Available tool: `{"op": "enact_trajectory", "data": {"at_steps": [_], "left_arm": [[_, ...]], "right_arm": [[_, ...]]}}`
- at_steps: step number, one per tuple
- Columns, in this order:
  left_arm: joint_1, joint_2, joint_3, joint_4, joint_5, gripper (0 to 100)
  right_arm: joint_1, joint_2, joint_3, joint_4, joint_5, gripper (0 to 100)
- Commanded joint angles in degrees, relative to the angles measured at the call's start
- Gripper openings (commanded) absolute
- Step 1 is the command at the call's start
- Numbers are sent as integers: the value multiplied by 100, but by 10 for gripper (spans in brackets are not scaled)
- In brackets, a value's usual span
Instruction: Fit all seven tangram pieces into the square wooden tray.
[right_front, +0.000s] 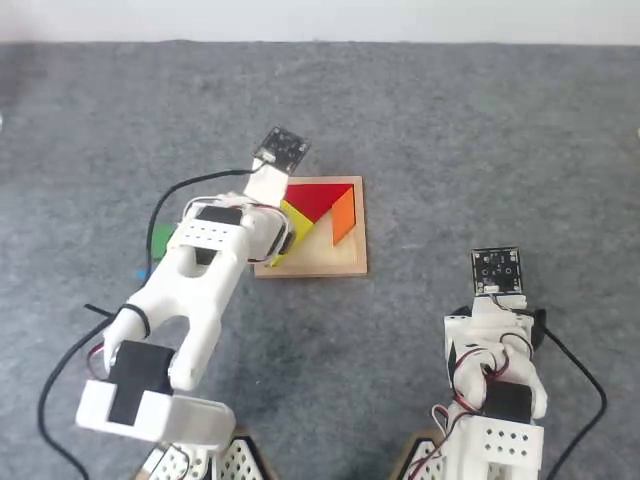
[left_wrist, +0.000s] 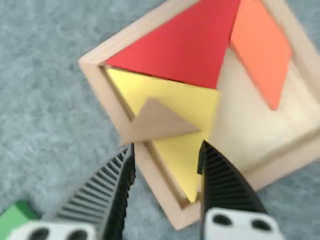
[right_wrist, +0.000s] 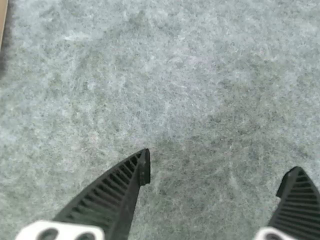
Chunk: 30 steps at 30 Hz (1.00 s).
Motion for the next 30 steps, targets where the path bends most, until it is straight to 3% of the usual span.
{"op": "enact_trajectory", "data": {"at_steps": [1,30], "left_arm": [[-211,-132,-31,-97,-114,198],[211,255,-567,-360,-264,198]], "right_arm": [[22,-92,79,48,62,402],[22,-92,79,48,62,402]]}}
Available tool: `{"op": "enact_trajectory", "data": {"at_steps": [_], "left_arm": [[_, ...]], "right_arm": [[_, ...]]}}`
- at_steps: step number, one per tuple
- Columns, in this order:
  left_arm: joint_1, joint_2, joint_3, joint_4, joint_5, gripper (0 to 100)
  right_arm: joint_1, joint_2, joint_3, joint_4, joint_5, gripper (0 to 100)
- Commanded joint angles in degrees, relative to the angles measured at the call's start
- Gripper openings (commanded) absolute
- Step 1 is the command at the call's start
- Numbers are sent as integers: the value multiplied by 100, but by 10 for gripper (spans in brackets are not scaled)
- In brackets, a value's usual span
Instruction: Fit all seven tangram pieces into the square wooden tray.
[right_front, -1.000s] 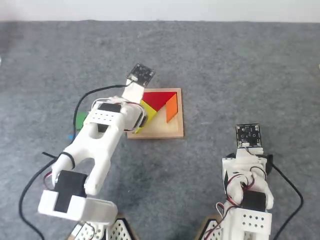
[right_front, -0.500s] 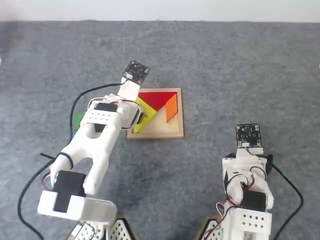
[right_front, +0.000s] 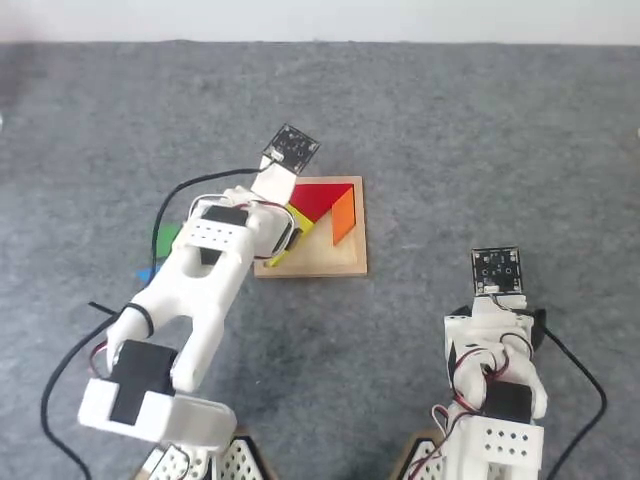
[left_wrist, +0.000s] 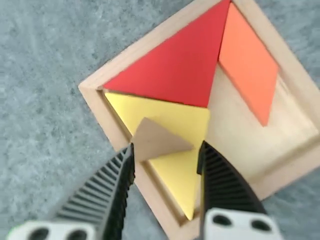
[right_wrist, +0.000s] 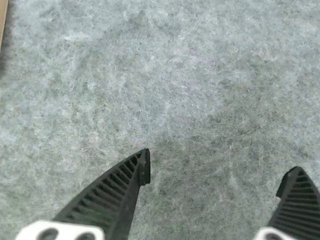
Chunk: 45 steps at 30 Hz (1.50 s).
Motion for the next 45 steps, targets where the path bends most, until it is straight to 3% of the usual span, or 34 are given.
{"op": "enact_trajectory", "data": {"at_steps": [1,14,18,25,28,32,37,45], "left_arm": [[35,404,-629,-79,-70,197],[185,1275,-2132,220,-185,184],[-193,1196,-2387,545,-220,184],[-589,185,-1578,1398,-492,184],[-607,-1152,-145,1073,-809,183],[-941,-2646,1622,-1187,-782,190],[-765,-1890,664,-624,-290,229],[-747,-316,-66,-651,-598,228]], "right_arm": [[22,-92,79,48,62,402],[22,-92,79,48,62,402],[22,-92,79,48,62,402],[22,-92,79,48,62,402],[22,-92,79,48,62,402],[22,-92,79,48,62,402],[22,-92,79,48,62,402],[22,-92,79,48,62,402]]}}
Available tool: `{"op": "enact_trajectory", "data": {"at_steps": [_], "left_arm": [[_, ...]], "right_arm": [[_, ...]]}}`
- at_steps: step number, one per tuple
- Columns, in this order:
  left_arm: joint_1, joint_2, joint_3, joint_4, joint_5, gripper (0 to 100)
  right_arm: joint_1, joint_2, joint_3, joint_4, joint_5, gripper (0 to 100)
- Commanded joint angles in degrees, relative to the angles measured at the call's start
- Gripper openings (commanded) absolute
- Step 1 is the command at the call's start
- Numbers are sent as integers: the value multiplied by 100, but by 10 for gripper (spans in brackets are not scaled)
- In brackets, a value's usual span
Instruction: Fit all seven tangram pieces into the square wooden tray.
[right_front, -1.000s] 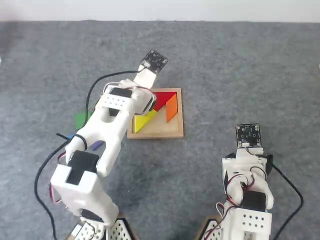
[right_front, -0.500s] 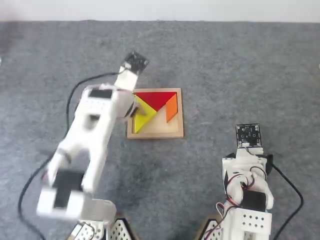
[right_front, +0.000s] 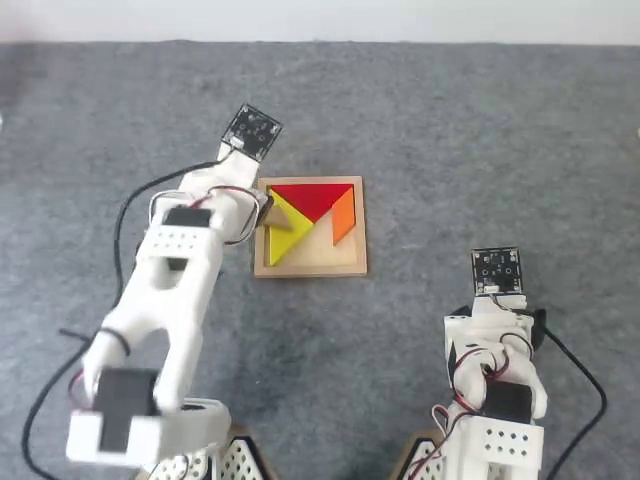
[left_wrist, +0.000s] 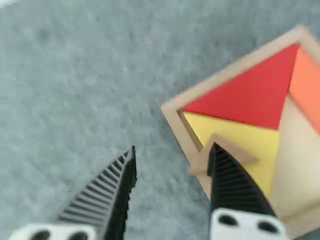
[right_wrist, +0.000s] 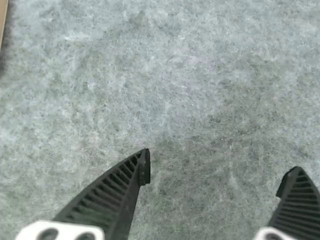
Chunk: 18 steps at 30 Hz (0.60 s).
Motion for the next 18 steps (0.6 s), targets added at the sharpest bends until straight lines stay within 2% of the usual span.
{"op": "enact_trajectory", "data": {"at_steps": [1,8,18], "left_arm": [[35,343,-215,-44,-193,228],[44,396,286,-677,-290,227],[343,422,295,-668,-607,210]], "right_arm": [[22,-92,79,48,62,402],[22,-92,79,48,62,402],[22,-92,79,48,62,402]]}}
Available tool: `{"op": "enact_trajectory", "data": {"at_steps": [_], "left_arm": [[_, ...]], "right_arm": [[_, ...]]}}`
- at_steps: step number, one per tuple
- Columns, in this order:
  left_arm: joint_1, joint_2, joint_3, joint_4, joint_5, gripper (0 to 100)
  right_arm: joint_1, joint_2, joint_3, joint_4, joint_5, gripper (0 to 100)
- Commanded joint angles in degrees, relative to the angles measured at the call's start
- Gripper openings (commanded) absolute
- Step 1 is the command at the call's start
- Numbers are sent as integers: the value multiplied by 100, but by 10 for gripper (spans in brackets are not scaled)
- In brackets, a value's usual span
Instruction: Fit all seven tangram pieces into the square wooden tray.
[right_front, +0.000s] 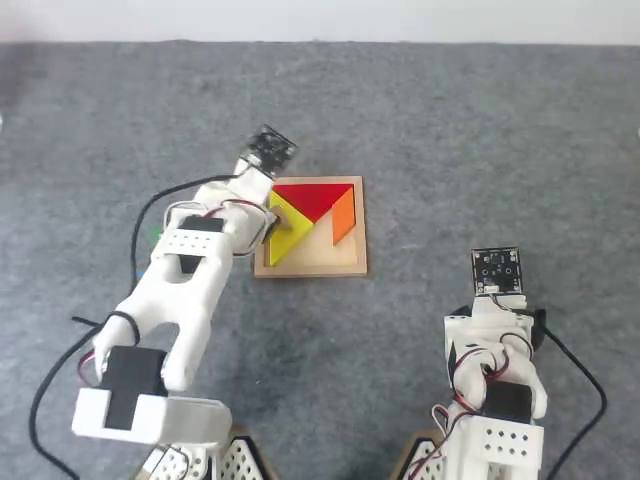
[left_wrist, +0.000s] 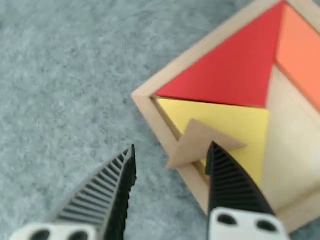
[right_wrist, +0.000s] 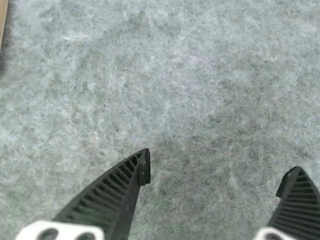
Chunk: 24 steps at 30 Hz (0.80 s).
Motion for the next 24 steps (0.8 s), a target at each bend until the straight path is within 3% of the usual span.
{"op": "enact_trajectory", "data": {"at_steps": [1,12,24], "left_arm": [[202,-35,-57,-97,-141,210],[299,818,-1288,976,-105,210],[448,800,-1692,958,-97,210]], "right_arm": [[22,-92,79,48,62,402],[22,-92,79,48,62,402],[22,-92,79,48,62,402]]}}
